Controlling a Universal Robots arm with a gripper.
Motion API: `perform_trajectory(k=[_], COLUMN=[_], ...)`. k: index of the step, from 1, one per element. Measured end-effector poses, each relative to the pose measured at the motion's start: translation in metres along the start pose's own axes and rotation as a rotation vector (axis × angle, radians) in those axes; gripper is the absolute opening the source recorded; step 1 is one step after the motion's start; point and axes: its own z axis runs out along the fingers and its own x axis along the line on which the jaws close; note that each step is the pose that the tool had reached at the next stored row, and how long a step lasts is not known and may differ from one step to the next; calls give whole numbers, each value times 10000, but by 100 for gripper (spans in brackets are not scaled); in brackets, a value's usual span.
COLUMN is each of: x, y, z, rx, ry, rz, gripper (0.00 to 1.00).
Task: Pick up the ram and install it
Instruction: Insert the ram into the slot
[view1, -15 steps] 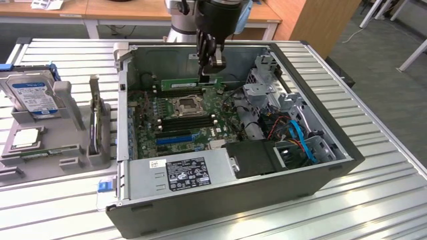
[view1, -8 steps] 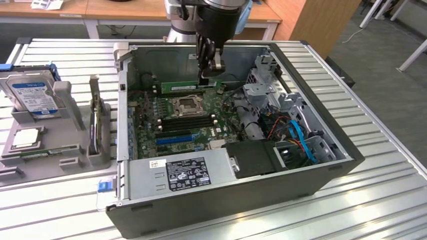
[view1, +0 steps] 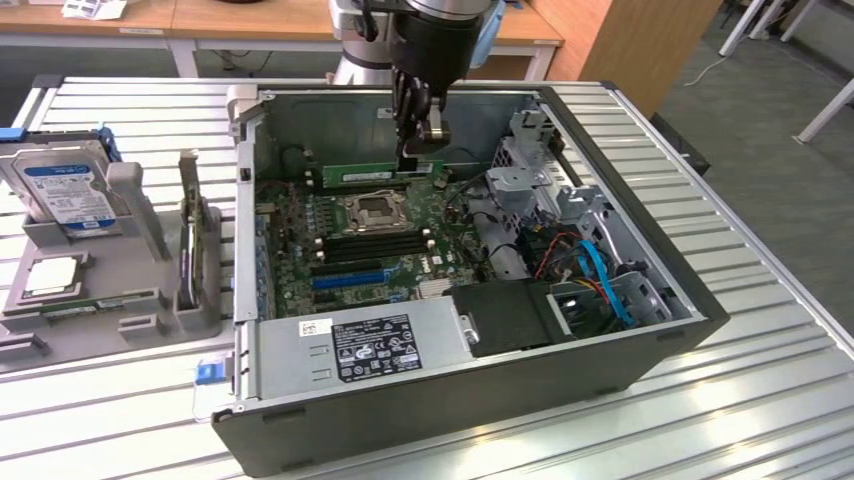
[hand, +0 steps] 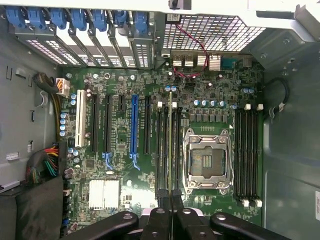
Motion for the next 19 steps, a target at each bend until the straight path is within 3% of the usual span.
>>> perform_trajectory(k=[19], x=[1], y=[-1], z=[31], rx=[0], ry=[-1], rz=[0], gripper=[11])
